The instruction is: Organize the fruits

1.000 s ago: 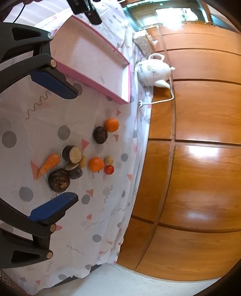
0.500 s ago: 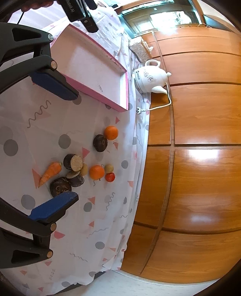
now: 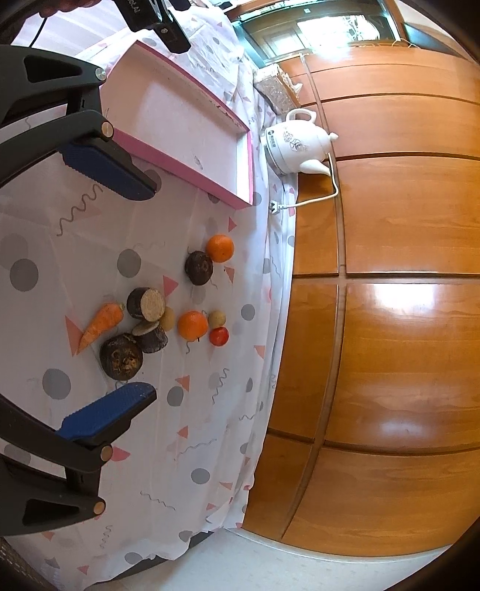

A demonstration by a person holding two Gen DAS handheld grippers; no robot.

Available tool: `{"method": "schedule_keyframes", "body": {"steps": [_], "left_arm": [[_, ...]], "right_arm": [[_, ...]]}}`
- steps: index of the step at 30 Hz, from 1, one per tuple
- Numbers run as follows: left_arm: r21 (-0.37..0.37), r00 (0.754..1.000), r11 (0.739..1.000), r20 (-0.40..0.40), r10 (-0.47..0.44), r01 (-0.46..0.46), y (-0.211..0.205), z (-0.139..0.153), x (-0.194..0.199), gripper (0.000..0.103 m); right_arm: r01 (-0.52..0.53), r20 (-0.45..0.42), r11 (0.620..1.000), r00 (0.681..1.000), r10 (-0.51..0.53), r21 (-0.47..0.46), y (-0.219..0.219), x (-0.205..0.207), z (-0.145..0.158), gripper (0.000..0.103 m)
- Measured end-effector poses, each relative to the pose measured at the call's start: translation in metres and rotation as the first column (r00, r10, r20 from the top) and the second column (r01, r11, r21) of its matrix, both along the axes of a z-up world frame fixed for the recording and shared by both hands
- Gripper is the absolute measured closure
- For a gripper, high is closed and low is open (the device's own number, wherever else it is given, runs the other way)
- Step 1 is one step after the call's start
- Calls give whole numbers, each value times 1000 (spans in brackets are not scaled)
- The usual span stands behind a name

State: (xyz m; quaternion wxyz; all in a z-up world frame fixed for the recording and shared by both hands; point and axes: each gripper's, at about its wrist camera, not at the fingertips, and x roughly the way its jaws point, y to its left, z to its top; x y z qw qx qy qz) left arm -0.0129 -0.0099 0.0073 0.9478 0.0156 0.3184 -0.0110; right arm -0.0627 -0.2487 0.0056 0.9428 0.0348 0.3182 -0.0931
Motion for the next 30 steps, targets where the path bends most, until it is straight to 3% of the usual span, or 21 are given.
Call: {"method": "schedule_keyframes", "body": {"steps": [30], "left_arm": [[26, 996, 996, 15, -83, 83, -15, 2, -11, 0]], "right_arm": [[56, 29, 996, 998, -54, -72, -20, -6, 18, 2]]}}
